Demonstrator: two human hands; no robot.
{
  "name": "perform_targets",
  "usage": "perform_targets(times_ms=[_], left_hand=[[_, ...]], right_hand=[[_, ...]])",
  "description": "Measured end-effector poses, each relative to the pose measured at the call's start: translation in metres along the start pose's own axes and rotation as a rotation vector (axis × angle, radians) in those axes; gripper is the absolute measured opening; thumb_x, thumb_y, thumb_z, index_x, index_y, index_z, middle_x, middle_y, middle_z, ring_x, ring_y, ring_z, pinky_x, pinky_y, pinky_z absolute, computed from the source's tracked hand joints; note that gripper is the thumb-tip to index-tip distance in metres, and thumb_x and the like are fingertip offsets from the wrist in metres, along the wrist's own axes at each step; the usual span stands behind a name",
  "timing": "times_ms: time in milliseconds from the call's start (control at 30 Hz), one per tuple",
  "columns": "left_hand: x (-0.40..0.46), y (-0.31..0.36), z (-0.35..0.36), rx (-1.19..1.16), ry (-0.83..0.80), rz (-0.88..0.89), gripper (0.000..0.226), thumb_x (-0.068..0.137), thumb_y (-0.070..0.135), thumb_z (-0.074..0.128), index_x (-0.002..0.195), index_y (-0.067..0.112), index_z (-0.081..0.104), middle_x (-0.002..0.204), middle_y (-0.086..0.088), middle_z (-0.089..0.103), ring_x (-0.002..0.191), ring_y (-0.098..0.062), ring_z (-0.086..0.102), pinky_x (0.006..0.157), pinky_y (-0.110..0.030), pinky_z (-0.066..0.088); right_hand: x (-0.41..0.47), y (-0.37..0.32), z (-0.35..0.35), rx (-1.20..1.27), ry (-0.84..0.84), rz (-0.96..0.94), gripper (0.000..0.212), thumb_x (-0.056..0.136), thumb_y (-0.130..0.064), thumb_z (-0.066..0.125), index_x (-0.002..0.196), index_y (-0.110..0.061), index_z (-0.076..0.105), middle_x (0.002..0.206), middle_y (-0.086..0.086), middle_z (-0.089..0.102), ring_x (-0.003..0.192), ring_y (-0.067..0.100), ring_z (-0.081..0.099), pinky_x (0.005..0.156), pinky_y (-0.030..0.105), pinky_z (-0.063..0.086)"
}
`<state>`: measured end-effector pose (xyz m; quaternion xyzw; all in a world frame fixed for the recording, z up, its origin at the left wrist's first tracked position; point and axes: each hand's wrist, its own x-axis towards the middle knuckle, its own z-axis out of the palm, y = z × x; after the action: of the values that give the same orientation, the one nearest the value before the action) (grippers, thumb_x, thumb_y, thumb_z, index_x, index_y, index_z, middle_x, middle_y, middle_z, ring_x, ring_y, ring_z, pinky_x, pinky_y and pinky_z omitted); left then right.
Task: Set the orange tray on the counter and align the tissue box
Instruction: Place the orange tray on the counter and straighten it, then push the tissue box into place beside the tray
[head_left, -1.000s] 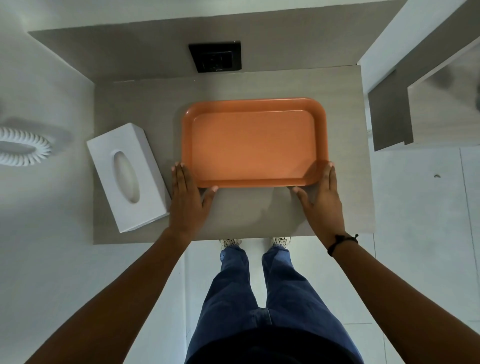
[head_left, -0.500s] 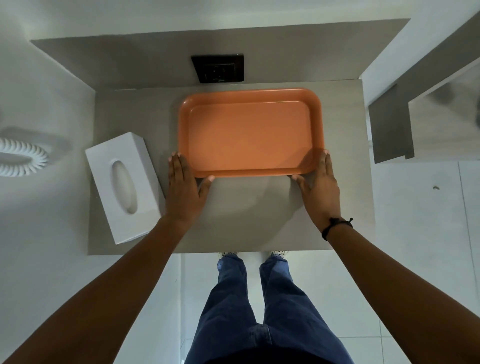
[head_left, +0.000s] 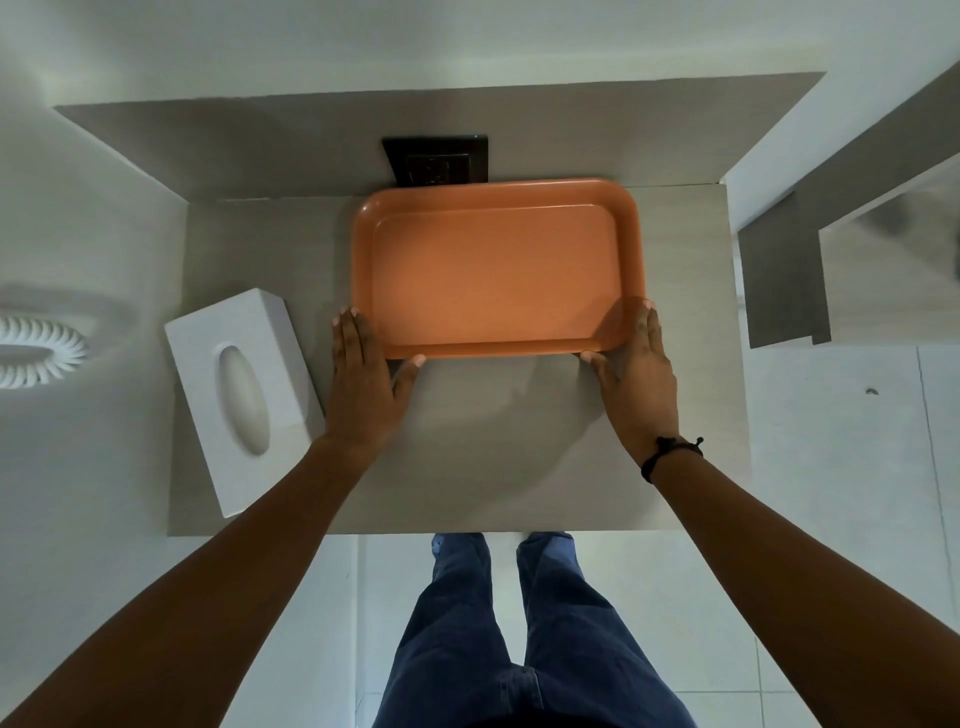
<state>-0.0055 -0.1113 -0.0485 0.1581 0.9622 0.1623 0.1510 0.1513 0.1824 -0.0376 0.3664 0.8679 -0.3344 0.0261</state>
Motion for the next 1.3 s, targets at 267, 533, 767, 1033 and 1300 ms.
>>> perform_targets(times_ms=[267, 533, 767, 1033, 1300], left_hand=[[-0.014, -0.011, -0.027, 0.088, 0.174, 0.015, 0.104, 0.100, 0.073, 0.046, 0.170, 0.004, 0.012, 0.176, -0.025, 0.016, 0.166, -0.042, 0.010, 0.135, -0.052, 0.013], [-0.067, -0.083, -0.048, 0.156, 0.269, -0.373, 0.128, 0.088, 0.080, 0.059, 0.168, -0.005, 0.005, 0.175, -0.031, 0.012, 0.165, -0.045, 0.012, 0.134, -0.058, 0.017], [-0.072, -0.092, -0.036, 0.187, 0.296, -0.403, 0.124, 0.091, 0.081, 0.049, 0.166, -0.010, 0.010, 0.174, -0.030, 0.017, 0.165, -0.044, 0.016, 0.135, -0.053, 0.016], [-0.064, -0.100, -0.035, 0.263, 0.292, -0.340, 0.119, 0.092, 0.079, 0.044, 0.166, -0.008, 0.009, 0.176, -0.028, 0.014, 0.165, -0.042, 0.014, 0.136, -0.051, 0.016], [-0.029, -0.126, -0.051, 0.290, 0.258, -0.226, 0.121, 0.091, 0.079, 0.044, 0.166, -0.008, 0.008, 0.176, -0.028, 0.014, 0.165, -0.040, 0.015, 0.136, -0.052, 0.018]], right_hand=[[-0.032, -0.043, 0.027, -0.307, 0.060, -0.418, 0.104, 0.099, -0.048, 0.066, 0.173, -0.009, 0.006, 0.182, 0.019, 0.007, 0.168, 0.044, 0.008, 0.135, 0.054, 0.012], [-0.076, -0.130, 0.137, -0.400, -0.359, -0.937, 0.079, 0.108, -0.048, 0.051, 0.169, -0.002, 0.028, 0.176, 0.020, 0.032, 0.166, 0.037, 0.027, 0.132, 0.052, 0.033], [-0.056, -0.134, 0.180, -0.493, -0.241, -0.943, 0.094, 0.104, -0.070, 0.044, 0.169, -0.004, 0.028, 0.178, 0.019, 0.029, 0.166, 0.035, 0.027, 0.135, 0.055, 0.024], [-0.051, -0.124, 0.195, -0.501, -0.161, -0.958, 0.101, 0.102, -0.080, 0.036, 0.173, -0.011, 0.016, 0.181, 0.015, 0.021, 0.168, 0.034, 0.020, 0.136, 0.055, 0.018], [-0.050, -0.122, 0.199, -0.490, -0.152, -0.947, 0.101, 0.102, -0.079, 0.038, 0.173, -0.011, 0.015, 0.181, 0.014, 0.019, 0.169, 0.034, 0.017, 0.136, 0.054, 0.018]])
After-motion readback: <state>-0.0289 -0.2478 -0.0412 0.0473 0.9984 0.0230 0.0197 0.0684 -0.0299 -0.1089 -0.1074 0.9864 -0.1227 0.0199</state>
